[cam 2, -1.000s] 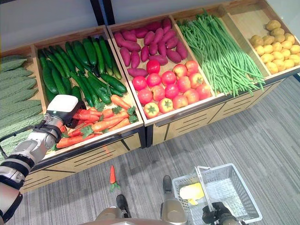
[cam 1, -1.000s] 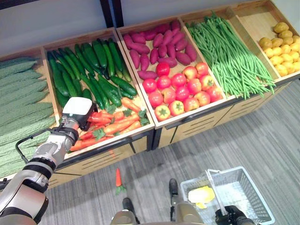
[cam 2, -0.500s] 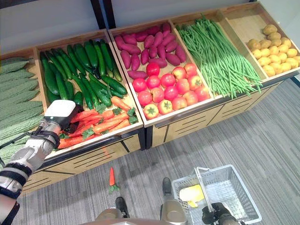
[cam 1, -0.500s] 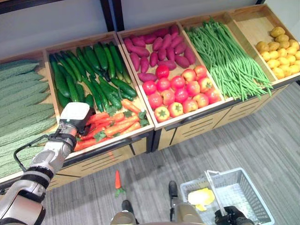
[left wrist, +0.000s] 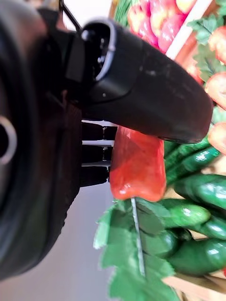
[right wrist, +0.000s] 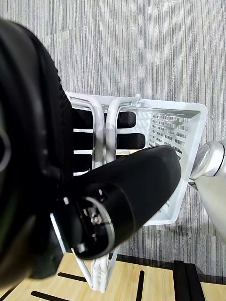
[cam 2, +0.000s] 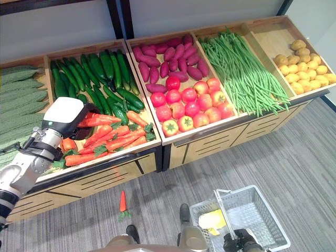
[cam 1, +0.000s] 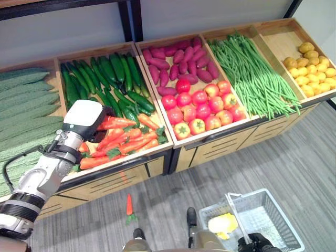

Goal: Get the vegetables into the basket

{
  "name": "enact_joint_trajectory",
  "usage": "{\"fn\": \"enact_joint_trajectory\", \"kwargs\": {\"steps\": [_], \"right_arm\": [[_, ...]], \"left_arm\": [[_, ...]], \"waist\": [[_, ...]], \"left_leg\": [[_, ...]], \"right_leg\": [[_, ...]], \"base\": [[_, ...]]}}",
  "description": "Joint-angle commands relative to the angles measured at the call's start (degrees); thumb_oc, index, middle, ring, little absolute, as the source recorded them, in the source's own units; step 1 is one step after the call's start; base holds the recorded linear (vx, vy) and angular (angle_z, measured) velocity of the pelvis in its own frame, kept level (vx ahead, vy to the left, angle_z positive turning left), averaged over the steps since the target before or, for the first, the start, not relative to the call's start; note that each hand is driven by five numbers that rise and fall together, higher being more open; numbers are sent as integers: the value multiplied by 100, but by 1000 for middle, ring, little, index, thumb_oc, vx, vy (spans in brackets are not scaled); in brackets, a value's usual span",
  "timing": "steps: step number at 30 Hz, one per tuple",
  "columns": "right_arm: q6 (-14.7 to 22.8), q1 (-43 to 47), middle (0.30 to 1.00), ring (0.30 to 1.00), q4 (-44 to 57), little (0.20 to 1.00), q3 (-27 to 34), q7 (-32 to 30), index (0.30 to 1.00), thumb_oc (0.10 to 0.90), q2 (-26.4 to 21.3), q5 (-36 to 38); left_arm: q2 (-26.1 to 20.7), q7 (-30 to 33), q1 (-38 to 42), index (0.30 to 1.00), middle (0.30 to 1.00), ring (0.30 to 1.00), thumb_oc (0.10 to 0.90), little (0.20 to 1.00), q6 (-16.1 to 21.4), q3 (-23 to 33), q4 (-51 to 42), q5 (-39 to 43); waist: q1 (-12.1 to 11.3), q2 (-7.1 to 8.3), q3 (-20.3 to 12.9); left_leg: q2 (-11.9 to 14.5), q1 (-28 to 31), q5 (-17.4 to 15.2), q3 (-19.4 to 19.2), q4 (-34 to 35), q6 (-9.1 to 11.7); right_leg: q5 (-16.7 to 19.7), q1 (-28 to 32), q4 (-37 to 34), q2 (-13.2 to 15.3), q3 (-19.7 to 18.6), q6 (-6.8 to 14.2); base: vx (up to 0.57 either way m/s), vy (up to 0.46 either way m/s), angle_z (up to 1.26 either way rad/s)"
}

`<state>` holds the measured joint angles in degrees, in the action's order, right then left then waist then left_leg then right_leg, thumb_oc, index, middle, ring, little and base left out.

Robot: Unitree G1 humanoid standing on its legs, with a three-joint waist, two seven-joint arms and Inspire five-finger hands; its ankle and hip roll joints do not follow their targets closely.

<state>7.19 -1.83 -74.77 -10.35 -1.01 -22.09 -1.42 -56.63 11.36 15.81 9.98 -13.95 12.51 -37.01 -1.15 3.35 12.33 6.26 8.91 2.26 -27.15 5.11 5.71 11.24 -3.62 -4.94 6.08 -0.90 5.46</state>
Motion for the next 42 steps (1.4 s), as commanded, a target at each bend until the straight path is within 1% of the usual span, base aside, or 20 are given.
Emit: {"fn": "enact_joint_trajectory", "kwargs": {"steps": [1,5,11,15,21,27,31,32,35,37,38,39,40,41,42], "right_arm": [[137,-68,300,300,-67,300,-50,27,300,400,-196,-26],[131,-76,300,300,-105,300,-46,50,300,400,-204,-6],[132,-114,300,300,-140,300,-48,99,300,400,-198,16],[132,-123,300,300,-132,300,-42,102,300,400,-195,13],[125,-154,300,300,-137,300,-20,154,300,400,-202,0],[114,-150,300,300,-83,300,13,158,300,400,-242,-14],[120,-128,300,300,-47,300,31,155,300,400,-276,-19],[130,-107,300,300,-27,300,42,145,300,400,-291,-23],[134,-107,300,300,5,300,102,125,300,400,-296,-10],[143,-137,300,300,22,300,140,116,300,400,-303,-22],[139,-153,300,300,44,300,188,118,300,400,-300,-25],[144,-170,300,300,44,300,217,102,300,400,-293,-25],[137,-154,300,300,43,300,214,93,300,400,-250,-1],[137,-152,300,300,42,300,211,93,300,400,-252,0],[127,-126,300,300,45,300,208,96,300,400,-229,2]], "left_arm": [[-431,21,663,300,300,300,400,300,169,71,-332,136],[-604,-120,726,300,300,300,400,300,252,-60,-438,189],[-651,-223,711,300,300,300,400,300,315,-163,-544,208],[-630,-266,687,300,300,300,400,300,333,-201,-584,224],[-437,-362,466,300,300,300,400,300,334,-188,-599,275],[-454,-420,519,300,300,300,400,300,353,-240,-649,311],[-523,-448,617,300,300,300,400,300,382,-312,-694,343],[-527,-440,693,300,300,300,400,300,394,-388,-671,359],[-555,-461,772,300,300,300,400,300,403,-443,-728,377],[-598,-474,838,300,300,300,400,300,428,-510,-754,380],[-622,-479,850,300,300,300,400,300,468,-498,-843,392],[-649,-475,845,300,300,300,400,300,495,-484,-879,390],[-683,-465,787,300,300,300,400,300,489,-407,-890,421],[-684,-465,778,300,300,300,400,300,490,-397,-893,421],[-701,-473,731,300,300,300,400,300,475,-337,-915,447]], "waist": [[-58,-137,-227],[-61,-155,-240],[-57,-161,-248],[-52,-150,-239],[-70,-128,-230],[-69,-110,-205],[-76,-79,-151],[-60,-49,-111],[-29,-23,-86],[25,-13,-90],[105,-5,-92],[163,20,-85],[131,-12,-73],[128,-14,-71],[84,-43,-56]], "left_leg": [[8,-90,-165,335,-11,194],[8,-74,-164,325,-11,200],[0,-48,-175,325,-11,199],[-7,-41,-188,320,-11,192],[-44,13,-241,298,-11,146],[-111,36,-281,291,-11,89],[-222,34,-272,290,-11,8],[-292,-19,-293,280,-81,-36],[-367,-106,-370,261,-203,-107],[-465,-105,-396,232,-132,-179],[-568,-81,-393,179,-26,-234],[-618,-118,-422,54,-11,-272],[-584,-135,-465,-118,-21,-334],[-582,-131,-471,-125,-22,-333],[-534,-135,-466,-236,-29,-373]], "right_leg": [[-458,121,387,481,367,475],[-458,139,384,485,369,477],[-466,150,386,482,383,479],[-465,147,391,480,378,482],[-499,175,398,489,366,489],[-531,169,445,525,342,512],[-550,121,545,587,270,526],[-537,76,622,644,209,543],[-497,-29,724,735,116,590],[-380,-143,780,805,3,652],[-64,-295,780,861,-158,735],[210,-477,742,916,-288,827],[82,-643,955,893,-209,822],[64,-656,984,889,-219,821],[-116,-687,1233,865,-29,788]], "base": [[0,0,0],[0,0,0],[0,0,0],[0,0,0],[0,0,0],[2,43,0],[-20,76,-1],[-50,114,-1],[-51,138,-2],[-62,171,-3],[-144,230,-7],[-212,272,-45],[-155,165,-65],[-144,117,-96],[-97,49,-85]]}}
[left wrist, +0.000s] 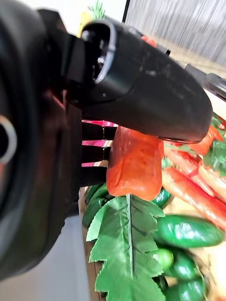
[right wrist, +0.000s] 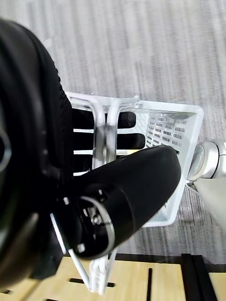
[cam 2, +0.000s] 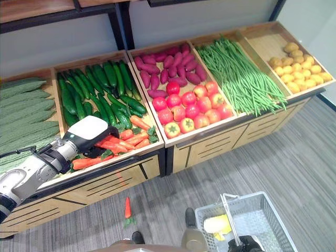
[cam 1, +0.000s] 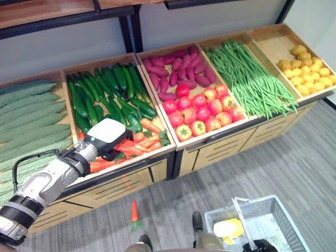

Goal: Get the vegetables into the basket

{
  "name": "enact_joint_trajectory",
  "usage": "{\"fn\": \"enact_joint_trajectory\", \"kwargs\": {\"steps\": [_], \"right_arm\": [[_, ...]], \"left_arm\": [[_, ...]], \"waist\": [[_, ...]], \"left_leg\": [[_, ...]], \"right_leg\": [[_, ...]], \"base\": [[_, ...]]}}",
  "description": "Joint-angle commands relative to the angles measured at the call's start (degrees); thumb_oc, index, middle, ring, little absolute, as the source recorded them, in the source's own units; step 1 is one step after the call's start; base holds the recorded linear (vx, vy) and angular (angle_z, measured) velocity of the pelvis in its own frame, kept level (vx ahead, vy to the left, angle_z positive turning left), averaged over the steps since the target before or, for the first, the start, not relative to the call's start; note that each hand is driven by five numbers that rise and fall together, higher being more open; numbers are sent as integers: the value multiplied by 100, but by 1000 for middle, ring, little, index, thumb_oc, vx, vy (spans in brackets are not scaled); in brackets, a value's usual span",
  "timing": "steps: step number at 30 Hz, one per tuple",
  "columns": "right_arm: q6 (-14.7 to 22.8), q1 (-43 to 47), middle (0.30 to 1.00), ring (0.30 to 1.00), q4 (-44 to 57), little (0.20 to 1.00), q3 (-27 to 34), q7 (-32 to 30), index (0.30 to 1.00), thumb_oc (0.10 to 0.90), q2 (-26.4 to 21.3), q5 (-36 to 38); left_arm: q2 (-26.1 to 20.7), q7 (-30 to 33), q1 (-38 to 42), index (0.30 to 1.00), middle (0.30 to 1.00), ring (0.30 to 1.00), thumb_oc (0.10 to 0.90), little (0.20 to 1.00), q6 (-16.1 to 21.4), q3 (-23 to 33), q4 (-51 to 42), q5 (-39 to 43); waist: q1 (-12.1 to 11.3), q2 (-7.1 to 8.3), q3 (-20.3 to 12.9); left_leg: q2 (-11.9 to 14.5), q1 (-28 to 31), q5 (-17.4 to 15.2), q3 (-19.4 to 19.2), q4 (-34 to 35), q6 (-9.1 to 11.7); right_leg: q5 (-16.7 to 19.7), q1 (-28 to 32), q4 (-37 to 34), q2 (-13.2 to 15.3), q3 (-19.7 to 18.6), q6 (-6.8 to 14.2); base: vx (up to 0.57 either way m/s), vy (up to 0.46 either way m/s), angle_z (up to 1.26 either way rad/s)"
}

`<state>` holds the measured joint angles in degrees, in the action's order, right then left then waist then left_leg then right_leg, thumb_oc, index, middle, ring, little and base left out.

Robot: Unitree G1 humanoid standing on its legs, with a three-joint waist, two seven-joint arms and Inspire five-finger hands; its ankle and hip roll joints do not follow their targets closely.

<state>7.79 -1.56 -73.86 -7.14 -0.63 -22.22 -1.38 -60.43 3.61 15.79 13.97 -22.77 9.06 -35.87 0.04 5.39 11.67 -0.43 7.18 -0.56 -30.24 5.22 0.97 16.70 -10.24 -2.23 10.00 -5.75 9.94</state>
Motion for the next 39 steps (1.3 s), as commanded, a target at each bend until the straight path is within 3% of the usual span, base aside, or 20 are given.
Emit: {"fn": "enact_joint_trajectory", "kwargs": {"steps": [1,4,8,11,13,17,22,25,26,27,30,33,36,39], "right_arm": [[61,-123,300,300,-70,300,-124,62,300,400,-213,5],[60,-93,300,300,-88,300,-113,60,300,400,-175,-36],[46,-52,300,300,-126,300,-148,65,300,400,-181,-97],[48,-55,300,300,-133,300,-136,60,300,400,-187,-89],[80,-85,300,300,-95,300,-172,69,300,400,-183,-98],[78,-146,300,300,-71,300,-184,96,300,400,-247,-135],[72,-278,300,300,-4,300,-90,103,300,400,-381,-79],[72,-308,300,300,-25,300,6,73,300,400,-486,20],[78,-302,300,300,-17,300,19,72,300,400,-540,89],[80,-271,300,300,-8,300,7,85,300,400,-568,94],[78,-133,300,300,-12,300,-53,93,300,400,-713,69],[66,-16,300,300,-38,300,-179,128,300,400,-755,-30],[65,-38,300,300,-70,300,-159,122,300,400,-743,-44],[38,-90,300,300,-112,300,-119,136,300,400,-710,-69]], "left_arm": [[-349,292,687,300,300,300,400,300,68,613,-603,349],[-460,208,212,300,300,300,400,300,25,1019,-687,389],[-502,157,-175,300,300,300,400,300,-2,1403,-838,431],[-496,130,-351,300,300,300,400,300,-6,1608,-928,429],[-467,162,-411,300,300,300,400,300,22,1658,-889,419],[-408,107,-379,300,300,300,400,300,33,1599,-936,440],[-265,46,-289,300,300,300,400,300,51,1471,-970,461],[-102,72,-41,300,300,300,400,300,25,1250,-812,495],[-23,53,77,300,300,300,400,300,28,1139,-737,498],[2,65,173,300,300,300,400,300,27,1036,-686,507],[169,169,39,300,300,300,400,300,-13,1101,-699,481],[54,289,-193,300,300,300,400,300,-11,1346,-855,402],[-68,245,-165,300,300,300,400,300,35,1339,-1012,427],[-218,150,-150,300,300,300,400,300,97,1268,-1140,456]], "waist": [[-67,-273,19],[-235,-322,-35],[-359,-332,-129],[-427,-289,-203],[-418,-321,-228],[-348,-357,-205],[-197,-438,-217],[-147,-539,-182],[-153,-489,-96],[-198,-479,-22],[-426,-472,-25],[-541,-445,-38],[-503,-461,-56],[-374,-473,-121]], "left_leg": [[184,34,-187,9,-45,100],[300,93,-239,-196,-34,58],[389,82,-207,-422,-22,55],[369,87,-179,-555,-22,93],[446,109,-65,-689,-31,194],[555,98,115,-688,-54,369],[739,86,331,-621,-52,548],[958,-16,496,-526,-263,717],[1128,-237,452,-439,-802,845],[1163,-422,514,-250,-1043,823],[824,-777,409,1333,-747,714],[910,-810,433,2145,-423,639],[855,-726,467,1975,-301,575],[604,-487,363,1755,-81,449]], "right_leg": [[-850,-46,1159,460,574,289],[-1372,123,1925,505,1186,238],[-1452,249,2215,493,1300,226],[-1449,573,1774,439,1426,234],[-1706,757,1334,319,1609,167],[-1818,995,894,97,1769,66],[-1938,1084,861,-83,1822,-57],[-2140,1139,934,-243,1777,-247],[-2197,1210,904,-275,1747,-343],[-2130,1183,896,-305,1764,-419],[-2083,1071,850,-271,1403,-377],[-2035,938,909,-277,841,-289],[-1984,857,933,-235,682,-249],[-1875,816,925,-37,509,-118]], "base": [[-140,72,-59],[-58,89,-58],[-55,-25,-55],[6,-87,-36],[39,-137,-18],[31,-148,-11],[31,-179,0],[27,-281,5],[-71,-247,12],[-72,-176,6],[-15,36,-19],[77,108,-91],[50,210,-92],[38,317,-59]]}}
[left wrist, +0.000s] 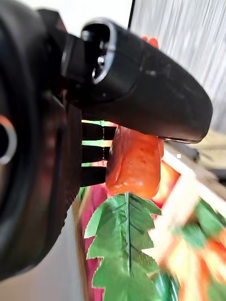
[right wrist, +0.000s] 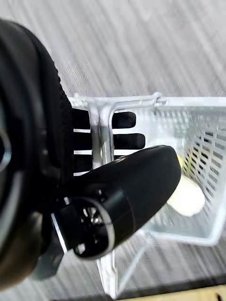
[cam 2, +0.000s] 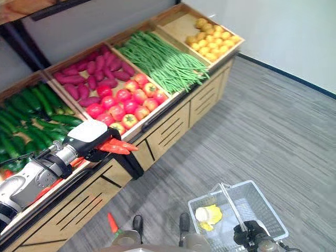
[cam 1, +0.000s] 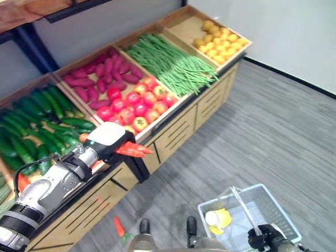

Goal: Get the vegetables into the basket

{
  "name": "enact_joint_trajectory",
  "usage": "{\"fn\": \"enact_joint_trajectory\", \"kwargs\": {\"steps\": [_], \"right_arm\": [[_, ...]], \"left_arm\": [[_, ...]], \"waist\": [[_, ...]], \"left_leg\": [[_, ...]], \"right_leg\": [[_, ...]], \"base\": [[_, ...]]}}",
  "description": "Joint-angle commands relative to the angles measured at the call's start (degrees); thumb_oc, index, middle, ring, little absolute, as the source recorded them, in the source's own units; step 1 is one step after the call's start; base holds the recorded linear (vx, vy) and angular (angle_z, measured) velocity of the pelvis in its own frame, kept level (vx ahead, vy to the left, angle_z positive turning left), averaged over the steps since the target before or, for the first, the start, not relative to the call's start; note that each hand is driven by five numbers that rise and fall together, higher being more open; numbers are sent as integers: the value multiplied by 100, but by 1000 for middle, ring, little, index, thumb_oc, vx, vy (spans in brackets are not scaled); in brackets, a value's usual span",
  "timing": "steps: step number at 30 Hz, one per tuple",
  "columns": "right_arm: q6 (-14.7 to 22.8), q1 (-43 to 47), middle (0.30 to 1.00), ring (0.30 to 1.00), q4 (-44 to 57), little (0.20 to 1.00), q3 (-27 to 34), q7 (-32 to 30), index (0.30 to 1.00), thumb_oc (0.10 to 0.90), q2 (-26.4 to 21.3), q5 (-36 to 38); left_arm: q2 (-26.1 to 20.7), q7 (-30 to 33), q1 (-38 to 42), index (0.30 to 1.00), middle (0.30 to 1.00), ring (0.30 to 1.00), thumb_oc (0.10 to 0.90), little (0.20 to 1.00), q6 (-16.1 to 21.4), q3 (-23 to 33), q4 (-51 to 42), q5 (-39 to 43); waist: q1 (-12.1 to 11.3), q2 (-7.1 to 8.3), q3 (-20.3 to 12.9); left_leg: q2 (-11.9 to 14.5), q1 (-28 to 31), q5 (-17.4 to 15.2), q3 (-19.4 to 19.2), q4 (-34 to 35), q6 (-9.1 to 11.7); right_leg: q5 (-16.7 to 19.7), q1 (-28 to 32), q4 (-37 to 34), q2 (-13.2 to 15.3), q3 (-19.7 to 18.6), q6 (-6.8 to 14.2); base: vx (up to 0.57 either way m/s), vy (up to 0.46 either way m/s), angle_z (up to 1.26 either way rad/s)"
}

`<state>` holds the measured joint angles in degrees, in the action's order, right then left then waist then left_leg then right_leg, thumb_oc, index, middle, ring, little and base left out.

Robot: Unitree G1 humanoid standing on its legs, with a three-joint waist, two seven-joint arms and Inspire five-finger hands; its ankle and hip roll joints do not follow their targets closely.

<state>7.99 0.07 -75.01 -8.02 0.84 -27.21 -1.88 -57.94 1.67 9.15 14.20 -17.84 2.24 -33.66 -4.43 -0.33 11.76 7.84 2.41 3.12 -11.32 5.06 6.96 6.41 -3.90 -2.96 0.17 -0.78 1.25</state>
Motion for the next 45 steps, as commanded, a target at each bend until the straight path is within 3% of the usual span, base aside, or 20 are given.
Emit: {"fn": "enact_joint_trajectory", "kwargs": {"steps": [1,5,11,16,21,23,27,32,37,39,40,41,44,45], "right_arm": [[14,-264,300,300,17,300,-24,-11,300,400,-175,-39],[9,-232,300,300,12,300,-64,-2,300,400,-5,-27],[10,-302,300,300,6,300,-26,11,300,400,65,-5],[4,-246,300,300,22,300,9,-32,300,400,36,-2],[32,-151,300,300,34,300,-8,-89,300,400,117,23],[44,-98,300,300,30,300,-29,-115,300,400,144,-13],[67,-31,300,300,32,300,-39,-172,300,400,147,-25],[104,-164,300,300,51,300,15,-221,300,400,68,-1],[92,-255,300,300,88,300,101,-222,300,400,-78,90],[99,-291,300,300,68,300,120,-206,300,400,-177,131],[73,-240,300,300,1,300,107,-208,300,400,-347,99],[73,-237,300,300,1,300,108,-207,300,400,-351,98],[80,-246,300,300,2,300,67,-183,300,400,-436,69],[82,-241,300,300,9,300,37,-170,300,400,-464,52]], "left_arm": [[-489,341,535,300,300,300,400,300,80,767,-478,237],[-636,324,553,300,300,300,400,300,103,799,-467,235],[-648,261,523,300,300,300,400,300,123,837,-520,292],[-662,261,629,300,300,300,400,300,128,760,-541,290],[-790,279,447,300,300,300,400,300,5,1045,-373,367],[-823,250,283,300,300,300,400,300,-30,1178,-342,385],[-792,227,103,300,300,300,400,300,-30,1301,-318,367],[-434,315,251,300,300,300,400,300,37,1060,-140,405],[-299,318,565,300,300,300,400,300,23,833,-27,403],[-155,350,744,300,300,300,400,300,18,698,88,433],[-21,380,802,300,300,300,400,300,32,559,115,471],[-18,380,800,300,300,300,400,300,31,565,112,470],[61,455,655,300,300,300,400,300,25,624,50,385],[59,481,639,300,300,300,400,300,29,644,52,363]], "waist": [[134,99,-140],[159,199,-206],[178,268,-222],[251,368,-156],[-16,219,-149],[-142,274,-217],[-283,329,-309],[-107,164,-326],[-11,50,-256],[9,71,-119],[-159,47,-19],[-148,46,-28],[-267,67,-84],[-290,71,-88]], "left_leg": [[-286,36,-47,-223,-34,-175],[-489,159,-230,-588,-6,-312],[-616,327,-353,-711,-6,-398],[-660,297,-395,-1056,-6,-441],[-280,231,-352,-1601,-8,-390],[-205,210,-316,-1911,-6,-368],[-172,286,-268,-2239,-12,-290],[141,436,106,-2426,-43,42],[427,338,273,-2382,-372,269],[661,81,283,-2224,-1002,442],[420,-173,365,-1217,-1149,368],[414,-201,392,-1211,-1141,351],[158,-270,138,-262,-680,193],[172,-319,193,-164,-645,178]], "right_leg": [[-776,137,968,1005,-61,809],[-408,-115,879,1158,-334,1006],[-269,-136,919,1226,-419,1103],[390,-478,728,1239,-578,1270],[-411,-246,1585,1481,1003,1100],[-417,-71,1682,1537,1267,1116],[-358,133,1239,1487,1477,1148],[-693,339,714,1049,1424,942],[-903,459,681,806,1411,733],[-987,574,619,713,1376,594],[-949,526,565,637,1162,497],[-923,505,557,641,1173,494],[-891,461,480,673,798,552],[-831,425,473,682,725,549]], "base": [[-18,283,-43],[-26,213,-67],[4,104,-30],[-99,35,-21],[-95,2,-81],[-90,-64,-76],[-4,-117,-67],[66,-293,-44],[24,-214,-12],[-51,-223,2],[-96,-152,-18],[-76,-75,-42],[40,19,-41],[34,29,-34]]}}
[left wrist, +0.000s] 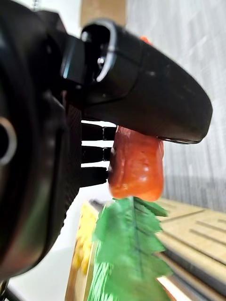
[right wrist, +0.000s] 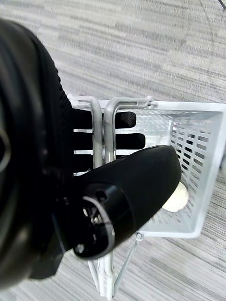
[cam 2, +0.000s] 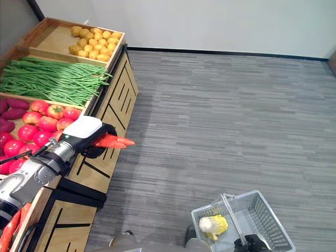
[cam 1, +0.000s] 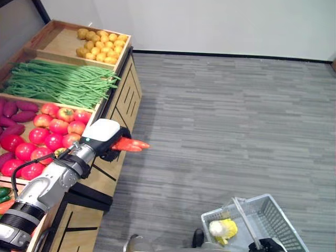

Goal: Get the vegetables into the basket

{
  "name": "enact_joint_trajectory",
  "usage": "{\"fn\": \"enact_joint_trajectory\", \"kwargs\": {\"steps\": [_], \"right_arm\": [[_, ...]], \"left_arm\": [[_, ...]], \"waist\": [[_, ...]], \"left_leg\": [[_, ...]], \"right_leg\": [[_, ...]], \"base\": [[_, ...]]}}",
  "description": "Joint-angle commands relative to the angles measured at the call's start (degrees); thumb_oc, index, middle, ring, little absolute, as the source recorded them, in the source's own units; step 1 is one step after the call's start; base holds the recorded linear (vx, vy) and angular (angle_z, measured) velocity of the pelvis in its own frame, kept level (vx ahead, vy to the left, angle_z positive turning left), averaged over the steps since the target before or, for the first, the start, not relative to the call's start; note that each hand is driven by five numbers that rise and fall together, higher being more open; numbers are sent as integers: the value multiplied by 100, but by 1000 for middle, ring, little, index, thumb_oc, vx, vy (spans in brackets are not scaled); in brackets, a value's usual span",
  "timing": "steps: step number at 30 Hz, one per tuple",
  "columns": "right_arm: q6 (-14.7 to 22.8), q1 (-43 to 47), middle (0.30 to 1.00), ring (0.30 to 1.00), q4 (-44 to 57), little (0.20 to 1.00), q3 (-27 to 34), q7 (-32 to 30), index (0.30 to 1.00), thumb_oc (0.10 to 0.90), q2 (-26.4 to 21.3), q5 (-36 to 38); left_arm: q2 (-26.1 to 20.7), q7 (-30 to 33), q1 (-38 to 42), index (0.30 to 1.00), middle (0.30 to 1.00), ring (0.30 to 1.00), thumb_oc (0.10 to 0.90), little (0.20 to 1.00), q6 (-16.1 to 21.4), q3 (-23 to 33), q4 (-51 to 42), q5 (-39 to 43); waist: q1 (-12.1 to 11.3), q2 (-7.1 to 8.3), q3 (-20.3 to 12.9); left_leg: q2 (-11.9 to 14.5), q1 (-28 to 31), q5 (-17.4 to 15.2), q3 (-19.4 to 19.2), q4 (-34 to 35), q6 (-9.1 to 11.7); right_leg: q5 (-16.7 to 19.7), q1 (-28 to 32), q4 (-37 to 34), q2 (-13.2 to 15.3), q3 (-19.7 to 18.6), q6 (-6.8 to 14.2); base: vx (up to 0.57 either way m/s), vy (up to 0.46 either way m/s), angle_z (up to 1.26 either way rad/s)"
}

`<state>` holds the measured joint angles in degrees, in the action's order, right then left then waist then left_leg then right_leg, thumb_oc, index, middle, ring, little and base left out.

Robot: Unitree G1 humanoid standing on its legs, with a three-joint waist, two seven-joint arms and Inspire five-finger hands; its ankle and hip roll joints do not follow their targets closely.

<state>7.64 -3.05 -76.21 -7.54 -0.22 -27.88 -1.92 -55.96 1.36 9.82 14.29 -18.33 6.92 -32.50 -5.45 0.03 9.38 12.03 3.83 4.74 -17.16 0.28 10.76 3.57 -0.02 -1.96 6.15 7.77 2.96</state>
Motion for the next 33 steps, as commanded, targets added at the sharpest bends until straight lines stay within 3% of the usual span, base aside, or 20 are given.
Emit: {"fn": "enact_joint_trajectory", "kwargs": {"steps": [1,4,12,15,23,26,33], "right_arm": [[109,87,300,300,113,300,-24,-44,300,400,-419,36],[116,51,300,300,140,300,-1,-35,300,400,-553,4],[75,502,300,300,-75,300,140,-175,300,400,-1429,-356],[132,711,300,300,293,300,20,-203,300,400,-1853,-590],[275,1344,300,300,1308,300,-317,-271,300,400,-2357,-623],[380,1707,300,300,2333,300,-657,-291,300,400,-2663,-751],[418,2437,300,300,2949,300,-1172,-327,300,400,-2703,-827]], "left_arm": [[-184,524,555,300,300,300,400,300,50,713,-450,255],[-358,407,543,300,300,300,400,300,129,696,-625,328],[-865,-18,1084,300,300,300,400,300,414,144,-1114,758],[-1053,-144,1403,300,300,300,400,300,527,-193,-1287,829],[-1188,-314,2166,300,300,300,400,300,678,-889,-1651,967],[-1189,-369,2543,300,300,300,400,300,782,-1241,-1842,1059],[-1098,-418,3155,300,300,300,400,300,843,-1730,-2092,1148]], "waist": [[-132,25,118],[-85,-27,-14],[-46,40,-123],[-37,104,-161],[-43,161,-219],[-30,159,-239],[-67,125,-263]], "left_leg": [[-230,-396,-18,367,-79,-245],[-234,-106,93,136,409,-283],[-498,40,-135,-75,472,-375],[-546,53,-184,-119,472,-385],[-552,28,-206,-95,472,-377],[-530,50,-195,-88,472,-358],[-486,84,-170,-70,472,-327]], "right_leg": [[-533,-4,372,67,-184,392],[-476,-12,348,70,-256,438],[-136,-50,134,333,-347,642],[0,-91,45,390,-372,698],[157,-61,-157,423,-310,744],[187,-22,-206,408,-287,744],[195,60,-256,375,-219,731]], "base": [[35,44,-66],[51,103,-33],[2,111,-13],[-16,46,-8],[-3,8,-2],[0,0,0],[0,0,0]]}}
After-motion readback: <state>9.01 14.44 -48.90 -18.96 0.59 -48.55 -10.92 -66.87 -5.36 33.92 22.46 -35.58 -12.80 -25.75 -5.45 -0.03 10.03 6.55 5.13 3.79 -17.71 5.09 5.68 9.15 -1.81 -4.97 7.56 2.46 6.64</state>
